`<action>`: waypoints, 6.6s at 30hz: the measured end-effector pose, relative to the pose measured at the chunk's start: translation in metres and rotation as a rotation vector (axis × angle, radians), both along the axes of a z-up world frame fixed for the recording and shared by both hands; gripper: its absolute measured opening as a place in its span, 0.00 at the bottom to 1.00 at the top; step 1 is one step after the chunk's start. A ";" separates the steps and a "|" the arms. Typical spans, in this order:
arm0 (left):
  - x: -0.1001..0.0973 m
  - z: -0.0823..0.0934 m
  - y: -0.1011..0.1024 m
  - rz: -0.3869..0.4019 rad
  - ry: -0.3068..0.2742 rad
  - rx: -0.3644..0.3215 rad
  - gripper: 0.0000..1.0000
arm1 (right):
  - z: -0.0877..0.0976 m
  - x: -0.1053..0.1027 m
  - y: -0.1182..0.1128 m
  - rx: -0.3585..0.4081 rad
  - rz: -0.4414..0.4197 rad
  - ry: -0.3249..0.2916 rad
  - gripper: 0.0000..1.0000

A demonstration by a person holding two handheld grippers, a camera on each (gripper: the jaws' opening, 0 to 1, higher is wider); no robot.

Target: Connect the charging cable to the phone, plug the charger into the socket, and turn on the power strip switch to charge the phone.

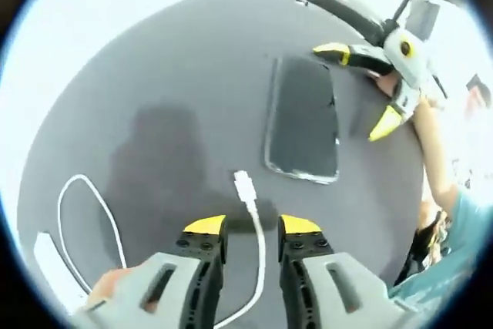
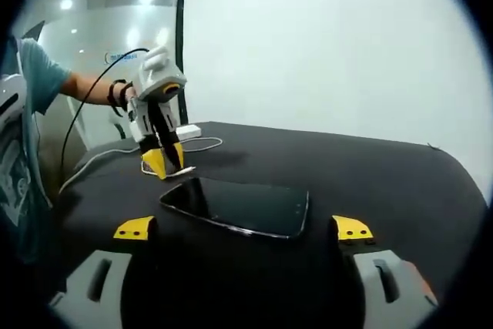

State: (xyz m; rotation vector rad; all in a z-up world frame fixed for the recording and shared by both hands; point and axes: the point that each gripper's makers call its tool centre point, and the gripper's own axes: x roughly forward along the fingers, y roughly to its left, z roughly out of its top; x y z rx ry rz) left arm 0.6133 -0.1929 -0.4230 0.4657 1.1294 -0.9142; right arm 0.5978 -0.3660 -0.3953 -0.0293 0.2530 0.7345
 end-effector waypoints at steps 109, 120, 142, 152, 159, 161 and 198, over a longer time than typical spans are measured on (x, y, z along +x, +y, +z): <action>-0.040 -0.012 -0.038 -0.345 0.107 0.370 0.01 | -0.014 0.007 0.026 -0.049 -0.002 0.046 0.93; -0.052 0.004 -0.017 -0.240 0.129 0.237 0.07 | 0.021 -0.006 0.015 0.025 0.003 0.033 0.93; -0.083 0.192 0.192 -0.001 -0.204 -0.423 0.33 | 0.122 -0.037 0.197 -0.037 0.258 0.027 0.77; -0.101 0.190 0.303 0.117 -0.292 -0.571 0.89 | 0.123 -0.044 0.307 -0.078 0.415 0.073 0.92; -0.119 0.165 0.366 0.118 -0.306 -0.515 0.96 | 0.116 -0.036 0.359 -0.094 0.468 0.131 0.91; -0.123 0.157 0.379 0.114 -0.308 -0.507 0.96 | 0.109 -0.037 0.376 -0.115 0.478 0.197 0.83; -0.165 0.079 0.447 0.129 -0.347 -0.526 0.84 | -0.007 0.036 0.579 -0.251 -0.234 1.042 0.57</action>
